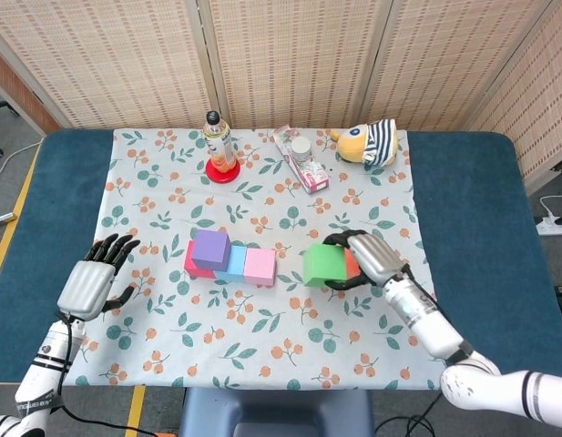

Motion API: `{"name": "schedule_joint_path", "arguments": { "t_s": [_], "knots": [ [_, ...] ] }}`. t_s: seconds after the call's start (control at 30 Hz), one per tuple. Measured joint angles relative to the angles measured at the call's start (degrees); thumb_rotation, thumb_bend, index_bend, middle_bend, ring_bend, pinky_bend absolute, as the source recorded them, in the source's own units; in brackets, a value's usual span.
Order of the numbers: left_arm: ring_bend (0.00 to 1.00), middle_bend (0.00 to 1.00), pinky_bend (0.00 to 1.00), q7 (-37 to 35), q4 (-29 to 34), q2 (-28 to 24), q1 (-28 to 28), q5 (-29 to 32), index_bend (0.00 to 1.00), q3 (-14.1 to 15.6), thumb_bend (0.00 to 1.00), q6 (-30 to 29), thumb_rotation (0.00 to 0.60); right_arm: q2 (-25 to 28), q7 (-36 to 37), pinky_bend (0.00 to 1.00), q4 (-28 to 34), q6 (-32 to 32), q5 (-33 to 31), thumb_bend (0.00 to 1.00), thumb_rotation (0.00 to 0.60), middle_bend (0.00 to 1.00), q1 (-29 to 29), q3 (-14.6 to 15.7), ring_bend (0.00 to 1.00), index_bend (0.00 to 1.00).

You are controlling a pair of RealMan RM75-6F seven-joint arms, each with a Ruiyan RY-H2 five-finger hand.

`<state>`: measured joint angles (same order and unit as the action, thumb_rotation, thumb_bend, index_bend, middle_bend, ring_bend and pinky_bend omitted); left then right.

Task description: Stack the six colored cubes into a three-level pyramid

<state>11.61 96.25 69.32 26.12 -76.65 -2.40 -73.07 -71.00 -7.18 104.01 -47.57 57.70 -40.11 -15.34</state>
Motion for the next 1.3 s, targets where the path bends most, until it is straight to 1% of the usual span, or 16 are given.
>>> {"name": "schedule_joint_path", "arguments": {
  "t_s": [0.17, 0.27, 0.47, 0.67, 0.83, 0.97, 1.3],
  "knots": [
    [0.05, 0.09, 0.13, -0.44, 1.24, -1.0, -0.26, -1.25, 0.13, -0.35, 0.34, 0.07, 0.6, -4.17, -4.22, 0.24, -2.52, 1.81, -9.03, 0.17, 0.511, 0.39, -7.07, -2.13, 0.24, 0.44],
    [0.05, 0.1, 0.13, -0.15, 1.24, -0.87, -0.5, -1.81, 0.13, -0.6, 0.34, -0.51, 0.6, -6.51, -7.12, 0.24, -4.88, 2.05, -13.15, 0.17, 0.51, 0.39, -10.88, -2.68, 0.24, 0.44],
    [0.05, 0.1, 0.12, 0.11, 1.53, -0.52, -0.81, -2.83, 0.13, -0.8, 0.34, -0.28, 0.6, -11.75, -12.77, 0.24, -9.43, 1.33, -20.24, 0.17, 0.51, 0.39, -17.59, -2.89, 0.24, 0.44],
    [0.05, 0.09, 0.13, 0.38, 1.78, -0.27, -0.96, -3.3, 0.13, -1.02, 0.34, 0.11, 0.6, -16.3, -16.84, 0.24, -13.09, -0.34, -25.35, 0.17, 0.511, 0.39, -22.41, -2.52, 0.24, 0.44],
    [0.05, 0.09, 0.12, -0.15, 1.47, -0.09, -1.13, -3.42, 0.13, -1.24, 0.34, 0.34, 0.6, -19.14, -18.98, 0.24, -15.31, -2.72, -28.17, 0.17, 0.508, 0.39, -24.61, -2.18, 0.24, 0.44],
    [0.05, 0.09, 0.12, -0.65, 1.14, -0.01, -1.28, -3.7, 0.13, -1.31, 0.34, 0.5, 0.6, -20.44, -20.06, 0.24, -15.81, -4.24, -29.5, 0.17, 0.509, 0.39, -25.41, -2.08, 0.24, 0.44],
    [0.04, 0.09, 0.12, -2.16, 0.27, 0.24, -1.57, -4.56, 0.13, -1.49, 0.34, 0.9, 0.6, -20.58, -21.79, 0.24, -14.0, -5.89, -32.25, 0.17, 0.508, 0.39, -26.46, -2.5, 0.24, 0.42]
  ]
}}
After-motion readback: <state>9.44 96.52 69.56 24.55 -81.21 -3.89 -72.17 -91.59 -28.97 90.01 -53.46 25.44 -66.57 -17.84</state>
